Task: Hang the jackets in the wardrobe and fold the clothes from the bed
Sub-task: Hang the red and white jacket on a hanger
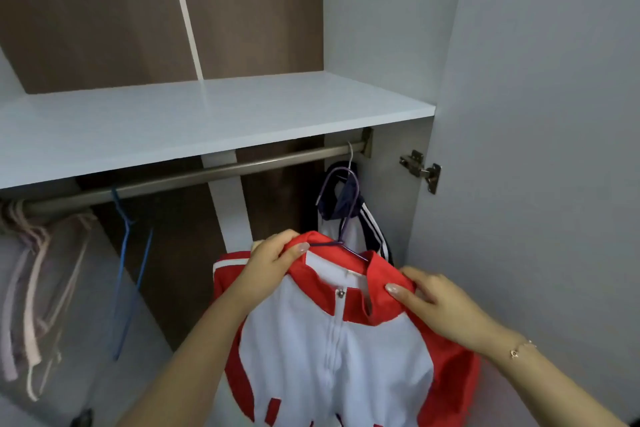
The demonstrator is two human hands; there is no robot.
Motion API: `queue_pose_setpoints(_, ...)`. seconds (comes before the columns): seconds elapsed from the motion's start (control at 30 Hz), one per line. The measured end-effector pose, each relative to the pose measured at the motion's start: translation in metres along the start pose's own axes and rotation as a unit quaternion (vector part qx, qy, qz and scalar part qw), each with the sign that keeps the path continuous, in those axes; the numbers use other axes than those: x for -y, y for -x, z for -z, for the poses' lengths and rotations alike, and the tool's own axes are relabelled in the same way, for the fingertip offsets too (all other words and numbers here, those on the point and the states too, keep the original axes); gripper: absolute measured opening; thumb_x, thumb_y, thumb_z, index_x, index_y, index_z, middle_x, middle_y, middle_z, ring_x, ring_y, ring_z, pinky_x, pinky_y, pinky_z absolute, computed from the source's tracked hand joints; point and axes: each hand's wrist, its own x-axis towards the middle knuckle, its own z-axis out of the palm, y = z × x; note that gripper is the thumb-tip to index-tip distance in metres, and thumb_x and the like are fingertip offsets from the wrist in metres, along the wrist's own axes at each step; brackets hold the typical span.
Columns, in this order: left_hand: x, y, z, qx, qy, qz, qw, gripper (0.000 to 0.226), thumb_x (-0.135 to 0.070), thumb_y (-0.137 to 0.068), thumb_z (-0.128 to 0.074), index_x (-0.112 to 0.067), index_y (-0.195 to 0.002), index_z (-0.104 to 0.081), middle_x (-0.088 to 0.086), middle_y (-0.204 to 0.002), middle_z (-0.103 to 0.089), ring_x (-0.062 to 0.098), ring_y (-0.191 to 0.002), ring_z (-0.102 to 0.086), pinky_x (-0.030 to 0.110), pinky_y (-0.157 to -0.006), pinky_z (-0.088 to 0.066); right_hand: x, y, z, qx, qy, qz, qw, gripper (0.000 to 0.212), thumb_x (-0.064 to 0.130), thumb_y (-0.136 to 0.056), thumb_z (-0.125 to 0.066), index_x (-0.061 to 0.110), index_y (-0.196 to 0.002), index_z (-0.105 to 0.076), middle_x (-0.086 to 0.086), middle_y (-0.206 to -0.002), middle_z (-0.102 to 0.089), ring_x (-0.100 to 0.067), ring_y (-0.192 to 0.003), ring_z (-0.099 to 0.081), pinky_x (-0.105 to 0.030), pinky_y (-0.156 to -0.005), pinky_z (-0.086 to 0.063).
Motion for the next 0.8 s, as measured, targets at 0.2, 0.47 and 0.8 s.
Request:
queue_pose_setpoints(0.2, 0.009, -0.065, -0.036, -0.055, -0.041, -0.004, 0.998, 0.019, -0.016, -0.099, -0.053, -0.007, -0.113, -0.063, 0.01, -0.113, -0.064, 0.027, -0.11, -0.056, 0.047, -0.1, -0.043, -0.02, -0.035, -0.049, -0.092, -0.178, -0.103, 0.974, 0.038, 0.027, -0.098, -0.057, 0.002, -0.069, -0.055, -0.007, -0.061, -0.057, -0.009, -0.06, -0.045, -0.038, -0.064, -0.044)
queue_pose_setpoints(0.47, 0.027, -0.066, -0.059, -0.104, 0.144, 0.147, 0.973, 0.013, -0.02, -0.101, -0.049, -0.024, -0.106, -0.061, -0.01, -0.11, -0.065, 0.003, -0.102, -0.061, 0.017, -0.088, -0.047, -0.031, -0.153, -0.072, -0.122, -0.244, -0.186, 0.944, 0.044, 0.027, -0.098, -0.056, 0.016, -0.057, -0.044, 0.008, -0.046, -0.045, -0.007, -0.045, -0.041, -0.025, -0.049, -0.034)
queue_pose_setpoints(0.8, 0.047, -0.062, -0.061, -0.099, 0.198, 0.21, 0.952, 0.026, -0.01, -0.099, -0.052, -0.011, -0.124, -0.06, 0.0, -0.125, -0.059, 0.017, -0.118, -0.056, 0.027, -0.099, -0.044, -0.031, -0.25, -0.076, -0.137, -0.283, -0.165, 0.935, 0.031, 0.028, -0.102, -0.05, 0.006, -0.083, -0.061, -0.007, -0.074, -0.061, -0.023, -0.073, -0.059, -0.036, -0.071, -0.047)
